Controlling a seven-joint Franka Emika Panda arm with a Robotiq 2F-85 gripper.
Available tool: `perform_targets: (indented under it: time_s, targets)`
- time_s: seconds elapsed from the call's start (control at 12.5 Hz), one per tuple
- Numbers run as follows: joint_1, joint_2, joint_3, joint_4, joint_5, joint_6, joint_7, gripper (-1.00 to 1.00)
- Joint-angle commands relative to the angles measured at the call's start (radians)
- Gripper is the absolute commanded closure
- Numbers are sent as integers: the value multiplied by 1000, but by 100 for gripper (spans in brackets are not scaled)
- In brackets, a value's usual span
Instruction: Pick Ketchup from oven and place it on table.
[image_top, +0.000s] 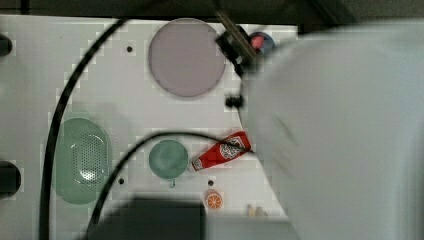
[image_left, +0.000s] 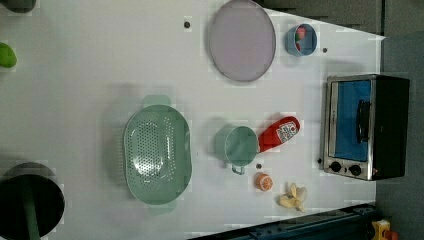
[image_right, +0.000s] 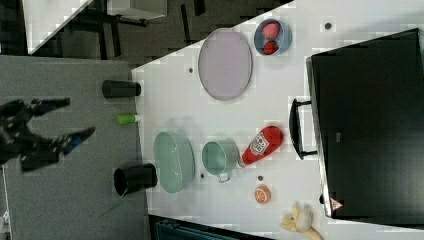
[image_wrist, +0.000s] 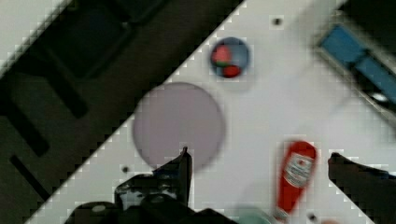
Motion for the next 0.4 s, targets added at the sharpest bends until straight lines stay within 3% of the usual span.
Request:
perform_targets:
  time_s: [0.08,0.4]
  targets:
    - [-2,95,-4,-60,-19,-69,37,-100]
    - [-1,96,-1,-49,-19,-65,37,-100]
